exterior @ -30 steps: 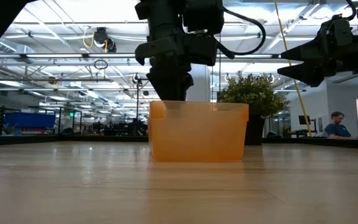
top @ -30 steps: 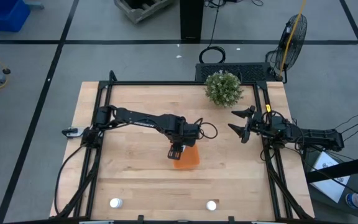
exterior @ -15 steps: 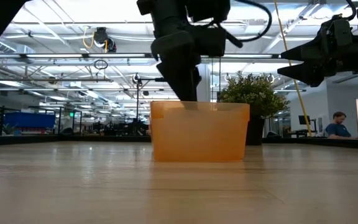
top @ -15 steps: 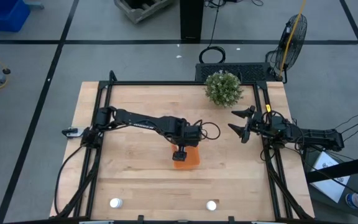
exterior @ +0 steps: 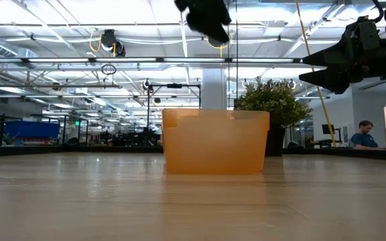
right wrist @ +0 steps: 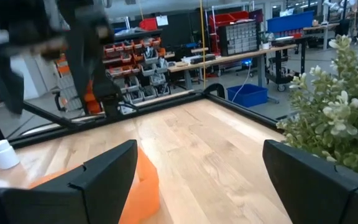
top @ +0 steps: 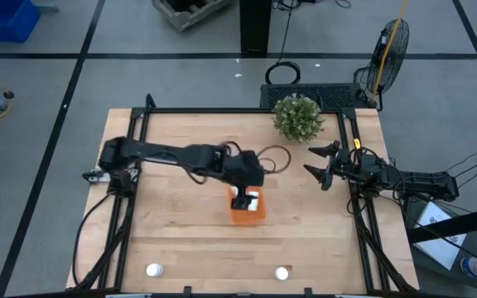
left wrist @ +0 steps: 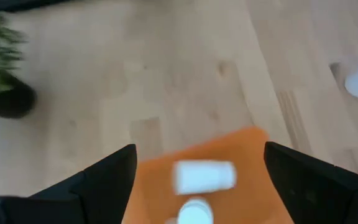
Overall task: Pick and place pill bottles into a basket
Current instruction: Adjust the white pill bottle in the orange container
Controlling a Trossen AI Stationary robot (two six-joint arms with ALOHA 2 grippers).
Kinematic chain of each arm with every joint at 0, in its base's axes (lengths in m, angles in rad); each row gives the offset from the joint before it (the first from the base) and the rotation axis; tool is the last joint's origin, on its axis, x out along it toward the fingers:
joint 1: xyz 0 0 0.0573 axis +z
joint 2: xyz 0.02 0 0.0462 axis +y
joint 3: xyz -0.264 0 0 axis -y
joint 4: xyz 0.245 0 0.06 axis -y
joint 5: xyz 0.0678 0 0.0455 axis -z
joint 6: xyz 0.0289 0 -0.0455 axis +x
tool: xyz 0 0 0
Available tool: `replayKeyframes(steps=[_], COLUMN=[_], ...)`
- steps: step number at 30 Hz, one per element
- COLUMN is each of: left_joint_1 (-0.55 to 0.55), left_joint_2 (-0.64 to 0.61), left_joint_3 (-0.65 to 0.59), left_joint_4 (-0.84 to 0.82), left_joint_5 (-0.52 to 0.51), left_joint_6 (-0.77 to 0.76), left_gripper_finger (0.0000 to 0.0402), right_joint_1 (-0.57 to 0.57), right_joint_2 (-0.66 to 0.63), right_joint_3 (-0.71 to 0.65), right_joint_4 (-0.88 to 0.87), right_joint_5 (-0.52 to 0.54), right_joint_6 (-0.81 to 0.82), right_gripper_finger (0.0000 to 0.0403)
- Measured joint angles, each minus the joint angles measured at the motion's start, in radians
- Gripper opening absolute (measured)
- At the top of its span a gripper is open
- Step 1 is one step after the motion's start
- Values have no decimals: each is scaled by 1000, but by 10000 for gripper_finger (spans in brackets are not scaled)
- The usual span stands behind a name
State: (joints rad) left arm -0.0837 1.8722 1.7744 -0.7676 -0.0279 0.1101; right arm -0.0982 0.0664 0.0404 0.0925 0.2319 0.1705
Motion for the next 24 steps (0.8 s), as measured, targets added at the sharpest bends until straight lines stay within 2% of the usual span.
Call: replayKeyframes(steps=[5,12,15,18,24], left_joint_1=[2,6,6,5,9], left_joint_2=[-43,-35,-32,-35,-13], left_joint_3=[-4,-76,-93,-92,-91], left_joint_4=[-5,-9,-32,17,34], left_joint_5=[-54,-49,46,132,188], left_joint_6=[4,12,-1,-125,-425], left_gripper_finger=[343,342,344,340,324], right_joint_1=[0,0,0,0,0], right_joint_2=[2,11,12,12,12], right_joint_3=[0,0,0,1,1], right_joint_4=[0,0,0,0,1], right_joint_5=[0,-1,0,0,1], right_joint_6=[20,50,46,46,27], right_gripper_finger=[339,339,339,339,339])
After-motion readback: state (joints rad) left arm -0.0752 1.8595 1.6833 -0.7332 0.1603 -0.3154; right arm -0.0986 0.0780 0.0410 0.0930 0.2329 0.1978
